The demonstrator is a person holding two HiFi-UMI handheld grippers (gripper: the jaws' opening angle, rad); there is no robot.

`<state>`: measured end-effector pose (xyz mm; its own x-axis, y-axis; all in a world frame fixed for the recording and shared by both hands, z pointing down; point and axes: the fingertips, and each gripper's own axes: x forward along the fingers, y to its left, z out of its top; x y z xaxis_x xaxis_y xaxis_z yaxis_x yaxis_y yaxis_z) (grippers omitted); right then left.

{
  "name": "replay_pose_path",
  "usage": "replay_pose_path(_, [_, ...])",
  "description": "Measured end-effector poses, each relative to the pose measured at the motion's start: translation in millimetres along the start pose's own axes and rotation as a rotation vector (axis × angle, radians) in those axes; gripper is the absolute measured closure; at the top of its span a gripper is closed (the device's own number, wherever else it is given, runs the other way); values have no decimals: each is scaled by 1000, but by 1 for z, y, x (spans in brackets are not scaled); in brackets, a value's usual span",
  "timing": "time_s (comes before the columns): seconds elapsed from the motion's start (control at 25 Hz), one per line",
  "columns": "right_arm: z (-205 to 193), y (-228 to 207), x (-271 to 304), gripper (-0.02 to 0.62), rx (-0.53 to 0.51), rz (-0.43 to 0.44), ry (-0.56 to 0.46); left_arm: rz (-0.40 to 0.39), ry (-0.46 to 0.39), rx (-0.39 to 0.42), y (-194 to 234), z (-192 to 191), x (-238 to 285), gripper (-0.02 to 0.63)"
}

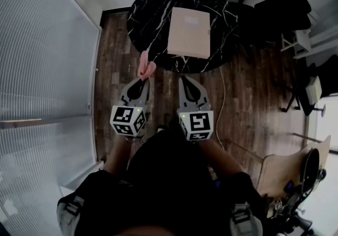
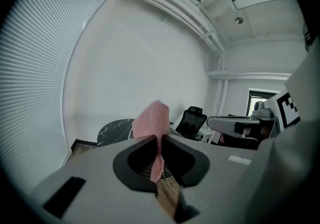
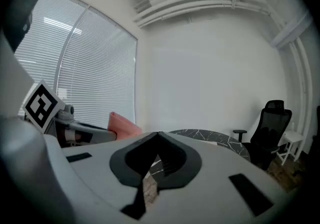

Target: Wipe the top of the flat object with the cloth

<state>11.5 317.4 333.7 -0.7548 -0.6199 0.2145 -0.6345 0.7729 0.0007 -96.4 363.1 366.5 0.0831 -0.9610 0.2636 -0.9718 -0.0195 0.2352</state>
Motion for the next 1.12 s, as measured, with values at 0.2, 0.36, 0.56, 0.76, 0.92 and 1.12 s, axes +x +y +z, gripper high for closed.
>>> replay_pose_path(0.2, [-2,-12,25,601,-17,21,7,-8,14,-34,13,-3,28,577])
replay_pose_path(0.36, [-9,-35,58,600,18,26,12,-4,43,-78,32,-7,60,577])
replay_pose_path(0.56, [0,-63,98,600,21,60,25,10,102,-108,51,3,102,577])
replay_pose_path(0.76, [2,-92,138,600,42,111,42,41,152,-190,75,3,150,577])
replay_pose_path(0.92, [-14,-118,154,600,77,124,77,72,225,-235,90,-16,178,577])
replay_pose_path(1.12, [-29,-143,167,600,108,123,129,84,311,-242,95,-41,208,577])
